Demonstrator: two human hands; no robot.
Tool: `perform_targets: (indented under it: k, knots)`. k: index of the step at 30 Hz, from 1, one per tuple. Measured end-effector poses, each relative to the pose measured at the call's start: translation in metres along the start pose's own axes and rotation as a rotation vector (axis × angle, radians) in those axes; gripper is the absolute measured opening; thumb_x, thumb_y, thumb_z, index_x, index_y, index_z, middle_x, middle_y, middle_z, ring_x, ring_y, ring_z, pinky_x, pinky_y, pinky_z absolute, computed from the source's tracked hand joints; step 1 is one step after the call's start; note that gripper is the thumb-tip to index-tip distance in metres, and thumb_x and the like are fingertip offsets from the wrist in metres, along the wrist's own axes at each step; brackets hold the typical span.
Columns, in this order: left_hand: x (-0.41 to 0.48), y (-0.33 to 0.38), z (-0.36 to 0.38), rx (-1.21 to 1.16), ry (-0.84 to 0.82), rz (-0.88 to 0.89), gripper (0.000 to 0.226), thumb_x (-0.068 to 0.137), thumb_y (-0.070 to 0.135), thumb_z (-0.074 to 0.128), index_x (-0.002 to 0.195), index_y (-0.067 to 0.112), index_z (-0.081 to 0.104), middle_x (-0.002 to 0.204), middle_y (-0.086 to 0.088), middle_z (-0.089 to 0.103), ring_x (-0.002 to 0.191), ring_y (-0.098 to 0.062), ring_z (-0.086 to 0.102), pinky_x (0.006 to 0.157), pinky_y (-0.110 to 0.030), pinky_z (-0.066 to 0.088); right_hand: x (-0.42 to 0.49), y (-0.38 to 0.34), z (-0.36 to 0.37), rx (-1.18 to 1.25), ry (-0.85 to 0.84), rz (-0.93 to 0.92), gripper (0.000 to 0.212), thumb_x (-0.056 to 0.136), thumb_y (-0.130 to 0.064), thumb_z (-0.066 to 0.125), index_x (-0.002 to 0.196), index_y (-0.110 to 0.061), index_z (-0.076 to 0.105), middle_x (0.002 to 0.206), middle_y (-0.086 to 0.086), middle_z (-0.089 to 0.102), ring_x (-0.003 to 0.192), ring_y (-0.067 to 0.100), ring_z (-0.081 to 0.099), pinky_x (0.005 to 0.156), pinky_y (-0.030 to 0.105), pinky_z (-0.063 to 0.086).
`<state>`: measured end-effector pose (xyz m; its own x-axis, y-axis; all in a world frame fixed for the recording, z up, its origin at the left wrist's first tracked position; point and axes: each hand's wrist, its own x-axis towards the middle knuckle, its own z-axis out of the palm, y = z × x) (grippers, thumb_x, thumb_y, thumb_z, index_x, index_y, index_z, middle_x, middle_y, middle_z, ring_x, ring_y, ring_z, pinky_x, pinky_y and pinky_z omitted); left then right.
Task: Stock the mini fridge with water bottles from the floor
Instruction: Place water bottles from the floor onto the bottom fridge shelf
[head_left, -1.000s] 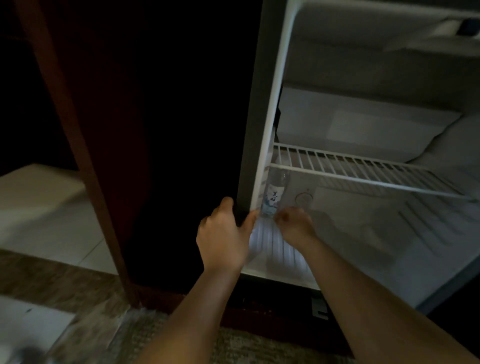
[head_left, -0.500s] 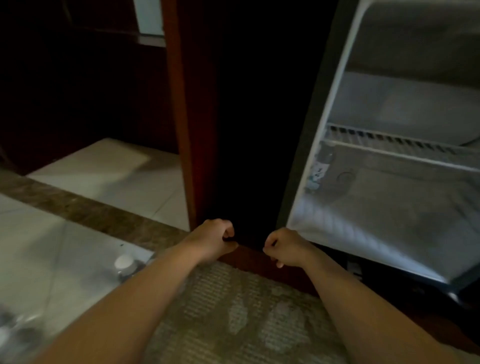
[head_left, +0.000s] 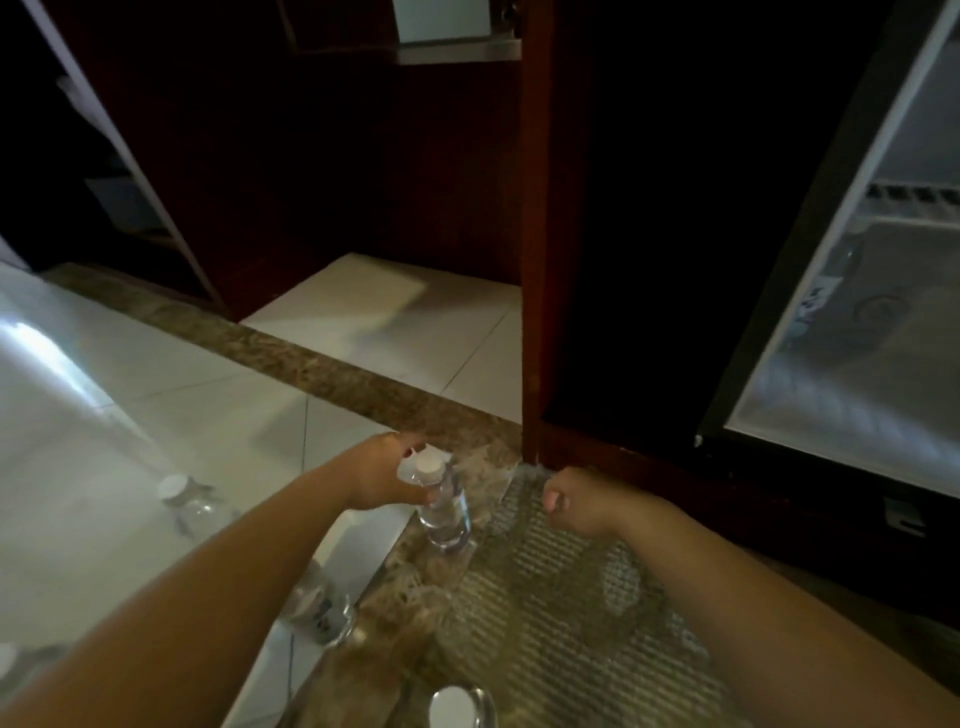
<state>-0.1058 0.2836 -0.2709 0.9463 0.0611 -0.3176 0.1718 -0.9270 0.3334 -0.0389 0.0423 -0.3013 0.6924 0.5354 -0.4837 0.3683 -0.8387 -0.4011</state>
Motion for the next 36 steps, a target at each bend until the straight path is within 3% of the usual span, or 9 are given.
perform_targets:
  k: [4, 6, 10, 14, 21, 25, 30, 33, 36]
  knots:
    - [-0.002, -0.013, 0.011, 0.173, -0.011, -0.047, 0.060, 0.078, 0.051, 0.067, 0.126, 0.020, 0.048, 0.123, -0.004, 0.059, 0.106, -0.022, 0.059, 0.088, -0.033, 0.048, 0.004, -0.008, 0.013, -0.083, -0.071, -0.012, 0.025, 0.094, -0.016, 0.042, 0.098, -0.001, 0.062, 0.103, 0.017, 0.061, 0.097, 0.030, 0.060, 0.074, 0.031, 0.042]
    - [0.001, -0.009, 0.014, 0.323, 0.055, -0.053, 0.061, 0.079, 0.058, 0.060, 0.126, 0.023, 0.046, 0.121, -0.003, 0.061, 0.106, -0.022, 0.060, 0.085, -0.034, 0.048, 0.004, -0.009, 0.016, -0.085, -0.083, 0.000, 0.028, 0.094, -0.016, 0.043, 0.105, 0.001, 0.061, 0.114, 0.021, 0.061, 0.091, 0.027, 0.057, 0.074, 0.031, 0.041]
    - [0.010, 0.010, 0.013, 0.649, 0.147, -0.014, 0.059, 0.085, 0.064, 0.045, 0.119, 0.016, 0.051, 0.117, -0.006, 0.062, 0.105, -0.025, 0.061, 0.077, -0.031, 0.043, 0.002, -0.004, 0.015, -0.118, -0.079, -0.007, 0.031, 0.094, -0.020, 0.048, 0.114, 0.000, 0.061, 0.123, 0.021, 0.059, 0.107, 0.032, 0.060, 0.081, 0.031, 0.045]
    - [0.016, 0.022, 0.016, 0.546, 0.187, -0.044, 0.053, 0.089, 0.060, 0.042, 0.112, 0.014, 0.056, 0.106, -0.007, 0.064, 0.096, -0.025, 0.062, 0.075, -0.032, 0.045, -0.003, 0.000, 0.010, -0.171, -0.060, -0.004, 0.030, 0.093, -0.021, 0.051, 0.118, -0.007, 0.060, 0.125, 0.014, 0.059, 0.113, 0.029, 0.057, 0.094, 0.036, 0.046]
    - [0.016, 0.037, 0.015, 0.426, 0.136, 0.048, 0.034, 0.092, 0.037, 0.053, 0.113, 0.011, 0.056, 0.112, -0.011, 0.063, 0.100, -0.026, 0.061, 0.079, -0.033, 0.047, -0.018, 0.001, -0.003, -0.221, -0.034, -0.030, 0.032, 0.094, -0.026, 0.053, 0.120, -0.007, 0.058, 0.126, 0.013, 0.055, 0.114, 0.030, 0.055, 0.096, 0.038, 0.047]
    - [0.010, 0.066, 0.006, 0.343, 0.141, 0.185, 0.032, 0.090, 0.036, 0.056, 0.114, 0.014, 0.056, 0.109, -0.007, 0.064, 0.102, -0.023, 0.060, 0.079, -0.032, 0.045, -0.028, 0.011, -0.013, -0.122, 0.029, 0.009, 0.043, 0.087, -0.031, 0.064, 0.125, -0.013, 0.055, 0.132, 0.009, 0.053, 0.119, 0.028, 0.053, 0.100, 0.037, 0.046]
    - [0.010, 0.114, 0.003, 0.310, 0.111, 0.373, 0.024, 0.086, 0.042, 0.058, 0.099, 0.023, 0.057, 0.097, 0.001, 0.065, 0.094, -0.018, 0.061, 0.078, -0.032, 0.046, -0.047, 0.034, -0.027, 0.097, 0.100, 0.076, 0.062, 0.082, -0.029, 0.071, 0.137, -0.021, 0.043, 0.138, 0.006, 0.049, 0.123, 0.024, 0.051, 0.101, 0.033, 0.045]
    - [0.012, 0.145, 0.007, 0.309, 0.105, 0.476, 0.018, 0.085, 0.039, 0.058, 0.097, 0.026, 0.056, 0.092, 0.003, 0.061, 0.090, -0.017, 0.059, 0.078, -0.031, 0.044, -0.059, 0.047, -0.028, 0.147, 0.126, 0.056, 0.084, 0.077, -0.032, 0.075, 0.146, -0.029, 0.026, 0.143, 0.003, 0.045, 0.129, 0.022, 0.047, 0.105, 0.035, 0.042]
    - [0.015, 0.174, 0.004, 0.181, 0.105, 0.547, 0.016, 0.086, 0.034, 0.061, 0.100, 0.028, 0.057, 0.093, 0.011, 0.053, 0.089, -0.010, 0.050, 0.077, -0.025, 0.035, -0.068, 0.058, -0.031, 0.221, 0.190, -0.014, 0.088, 0.075, -0.031, 0.076, 0.145, -0.032, 0.024, 0.136, 0.001, 0.053, 0.124, 0.021, 0.052, 0.099, 0.035, 0.046]
